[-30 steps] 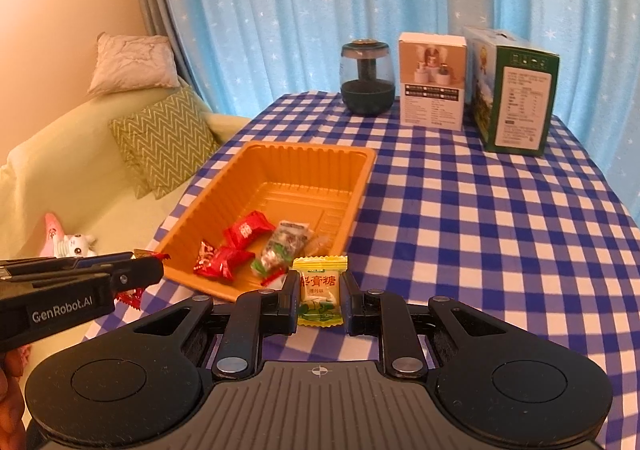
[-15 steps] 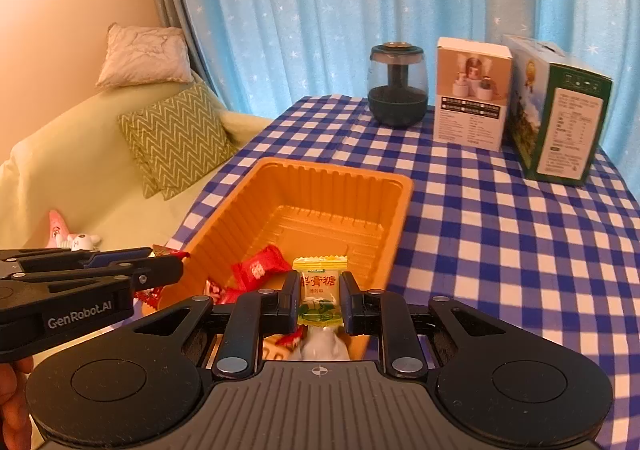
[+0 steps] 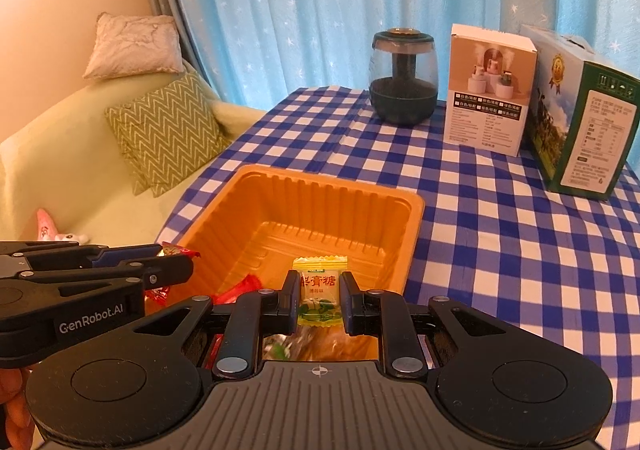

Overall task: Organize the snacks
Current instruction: 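Open the left tool to drop the red candy while the right tool holds the yellow candy above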

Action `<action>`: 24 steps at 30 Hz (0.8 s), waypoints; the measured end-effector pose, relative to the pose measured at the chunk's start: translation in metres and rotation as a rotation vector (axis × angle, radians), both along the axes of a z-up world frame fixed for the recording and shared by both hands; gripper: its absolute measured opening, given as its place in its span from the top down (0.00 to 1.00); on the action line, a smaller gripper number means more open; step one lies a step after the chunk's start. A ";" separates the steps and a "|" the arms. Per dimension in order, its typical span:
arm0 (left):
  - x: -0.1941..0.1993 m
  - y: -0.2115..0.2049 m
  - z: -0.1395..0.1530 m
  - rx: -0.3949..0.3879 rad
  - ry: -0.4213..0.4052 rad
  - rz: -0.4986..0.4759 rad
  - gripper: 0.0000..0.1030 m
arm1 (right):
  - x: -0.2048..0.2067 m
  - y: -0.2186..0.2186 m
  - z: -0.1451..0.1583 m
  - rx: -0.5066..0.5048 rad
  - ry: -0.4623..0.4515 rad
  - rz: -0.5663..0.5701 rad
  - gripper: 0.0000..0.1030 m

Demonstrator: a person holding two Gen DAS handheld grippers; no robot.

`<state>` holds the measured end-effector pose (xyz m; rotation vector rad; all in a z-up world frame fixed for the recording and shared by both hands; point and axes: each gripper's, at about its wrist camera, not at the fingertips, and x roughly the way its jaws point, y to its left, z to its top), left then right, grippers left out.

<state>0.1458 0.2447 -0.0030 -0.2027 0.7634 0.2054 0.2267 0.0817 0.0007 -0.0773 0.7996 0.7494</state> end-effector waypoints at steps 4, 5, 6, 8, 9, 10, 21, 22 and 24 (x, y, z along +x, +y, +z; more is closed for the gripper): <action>0.015 0.007 -0.003 0.002 0.002 -0.007 0.81 | 0.013 0.005 -0.005 -0.006 0.006 0.003 0.80; 0.019 0.009 -0.004 0.001 0.002 -0.009 0.81 | 0.017 0.006 -0.006 -0.004 0.011 0.005 0.80; 0.023 0.011 -0.005 0.002 0.002 -0.011 0.81 | 0.021 0.007 -0.007 -0.001 0.019 0.008 0.80; 0.031 0.014 -0.007 0.004 -0.001 -0.021 0.81 | 0.029 0.010 -0.008 0.004 0.032 0.007 0.80; 0.035 0.016 -0.008 0.002 0.001 -0.025 0.81 | 0.033 0.010 -0.009 0.005 0.034 0.005 0.80; 0.039 0.018 -0.009 0.003 0.004 -0.028 0.81 | 0.037 0.012 -0.009 0.004 0.035 0.003 0.80; 0.070 0.020 -0.032 0.004 0.047 -0.060 0.81 | 0.054 0.023 -0.023 -0.030 0.038 0.008 0.80; 0.072 0.021 -0.034 -0.001 0.053 -0.063 0.80 | 0.054 0.024 -0.024 -0.033 0.039 0.009 0.80; 0.072 0.021 -0.036 -0.001 0.055 -0.062 0.72 | 0.054 0.025 -0.026 -0.035 0.044 0.012 0.80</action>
